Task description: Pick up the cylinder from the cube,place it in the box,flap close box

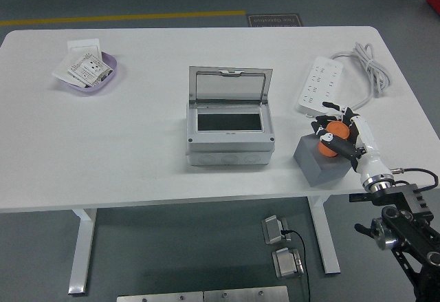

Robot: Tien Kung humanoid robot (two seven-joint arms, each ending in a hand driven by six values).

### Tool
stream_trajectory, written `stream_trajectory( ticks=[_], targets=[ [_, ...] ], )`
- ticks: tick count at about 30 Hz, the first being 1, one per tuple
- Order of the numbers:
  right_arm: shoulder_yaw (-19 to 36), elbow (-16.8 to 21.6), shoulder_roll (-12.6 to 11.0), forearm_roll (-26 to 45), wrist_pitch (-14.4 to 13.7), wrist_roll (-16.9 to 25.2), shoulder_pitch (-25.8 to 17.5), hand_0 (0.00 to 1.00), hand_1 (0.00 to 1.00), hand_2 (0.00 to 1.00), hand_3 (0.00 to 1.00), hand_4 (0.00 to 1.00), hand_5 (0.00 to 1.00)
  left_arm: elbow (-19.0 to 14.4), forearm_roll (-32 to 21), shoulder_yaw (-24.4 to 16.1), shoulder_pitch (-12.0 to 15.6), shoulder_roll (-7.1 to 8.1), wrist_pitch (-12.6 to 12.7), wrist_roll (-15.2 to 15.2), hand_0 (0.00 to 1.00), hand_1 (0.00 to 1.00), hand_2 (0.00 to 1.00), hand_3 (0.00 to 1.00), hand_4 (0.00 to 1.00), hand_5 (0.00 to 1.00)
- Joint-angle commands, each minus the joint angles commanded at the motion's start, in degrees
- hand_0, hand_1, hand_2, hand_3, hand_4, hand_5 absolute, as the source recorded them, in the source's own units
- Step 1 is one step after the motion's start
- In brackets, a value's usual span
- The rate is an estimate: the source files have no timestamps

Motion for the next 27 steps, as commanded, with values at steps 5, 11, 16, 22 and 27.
stream_trajectory(
  ticks=[5,11,16,22,27],
  targets=[
    [-0.2,-0.3,0.1,0.3,-0.1,0.0,0.0,0.665,0.582,0.535,0.696,0.784,0.194,0.0,0.0,0.0,0.1,0.0,0.0,0.0,0.627,0.647,0.604,0.618,0.644,0.169],
    [-0.6,-0.4,0.1,1.3,-0.4,0.2,-0.1,0.661,0.576,0.531,0.696,0.779,0.196,-0.1,0.1,0.1,0.0,0.04,0.0,0.0,0.626,0.647,0.604,0.618,0.644,0.168],
    [-1.1,0.0,0.1,3.0,-1.0,0.2,-0.1,0.644,0.564,0.517,0.68,0.725,0.167,-0.1,0.1,0.1,0.0,0.09,0.0,0.0,0.627,0.646,0.603,0.617,0.644,0.169],
    [-1.3,0.5,0.1,4.3,-1.5,0.0,-0.2,0.687,0.54,0.489,0.606,0.44,0.11,-0.1,0.1,-0.2,0.0,0.19,0.0,0.0,0.626,0.647,0.604,0.619,0.645,0.166],
    [-1.5,0.8,0.3,4.2,-2.3,-0.2,-0.2,0.703,0.52,0.472,0.504,0.288,0.002,-0.1,0.2,-0.5,0.0,0.27,0.0,0.0,0.626,0.647,0.604,0.619,0.646,0.165]
  ],
)
